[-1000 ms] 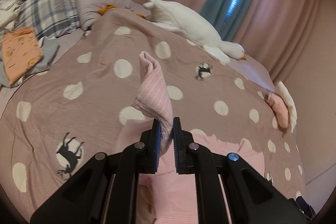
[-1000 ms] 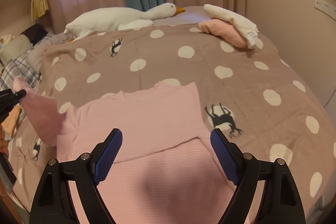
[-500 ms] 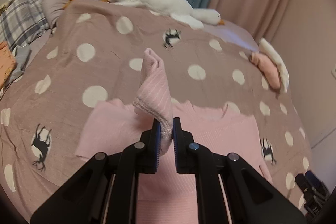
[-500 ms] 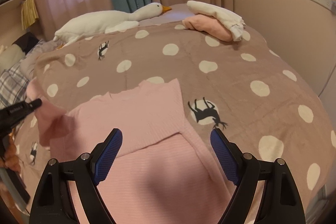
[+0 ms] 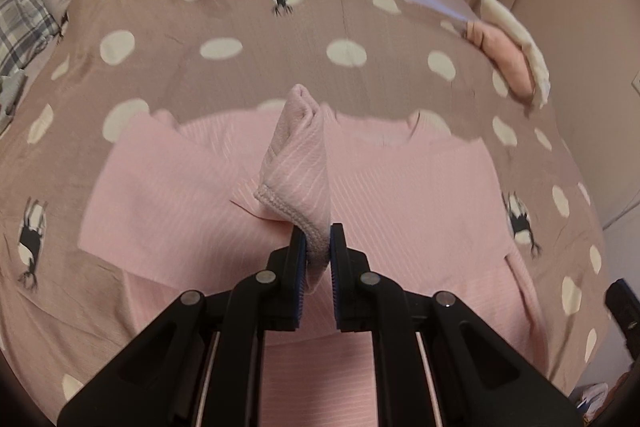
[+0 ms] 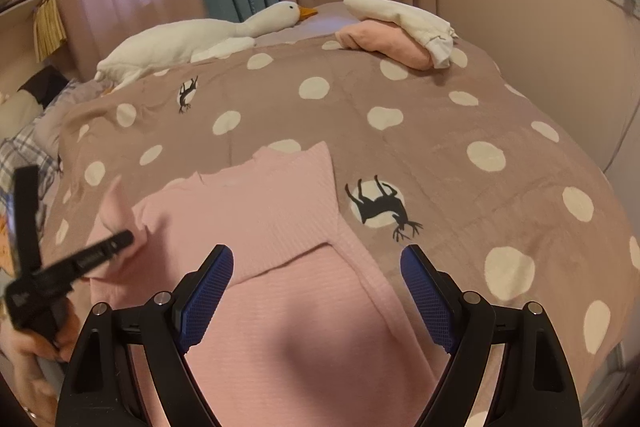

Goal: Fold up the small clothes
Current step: 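Release the sleeve onto the shirt body and open the left gripper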

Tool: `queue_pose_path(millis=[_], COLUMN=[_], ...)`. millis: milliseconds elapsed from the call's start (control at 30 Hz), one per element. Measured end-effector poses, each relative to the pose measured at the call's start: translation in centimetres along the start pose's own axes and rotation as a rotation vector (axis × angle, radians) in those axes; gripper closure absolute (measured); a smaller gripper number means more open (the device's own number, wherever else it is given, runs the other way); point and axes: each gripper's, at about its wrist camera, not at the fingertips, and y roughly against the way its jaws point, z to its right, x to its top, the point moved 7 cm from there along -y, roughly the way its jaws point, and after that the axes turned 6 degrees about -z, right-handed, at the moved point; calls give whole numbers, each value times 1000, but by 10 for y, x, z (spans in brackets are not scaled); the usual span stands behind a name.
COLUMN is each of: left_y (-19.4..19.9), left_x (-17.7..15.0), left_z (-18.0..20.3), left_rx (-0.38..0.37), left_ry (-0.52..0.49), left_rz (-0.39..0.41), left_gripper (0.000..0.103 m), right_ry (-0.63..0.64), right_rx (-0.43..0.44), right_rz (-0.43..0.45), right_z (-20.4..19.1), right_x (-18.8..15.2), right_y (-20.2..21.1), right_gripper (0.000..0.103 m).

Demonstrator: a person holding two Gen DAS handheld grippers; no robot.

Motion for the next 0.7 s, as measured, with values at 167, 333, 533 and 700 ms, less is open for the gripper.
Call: queue_pose_path(millis=[167, 333, 533, 700], left_y=[-17, -30, -30, -5], left_x=[-13, -22, -27, -21], left_z=[6, 5, 2, 4], left_rx=[2, 4, -24, -89], left_ry=[-17, -15, 3, 18], left_rz=[-53, -93, -110, -64], left_gripper=[92, 88, 85, 61], right_ry=[-5, -8, -1, 11], right_rx=[-7, -4, 1, 6], right_rz=[-6, -12, -13, -6], right_z=[4, 5, 4, 0], right_x=[-3, -5, -7, -6], right_y=[0, 0, 1, 5], right_gripper=[18, 18, 18, 18])
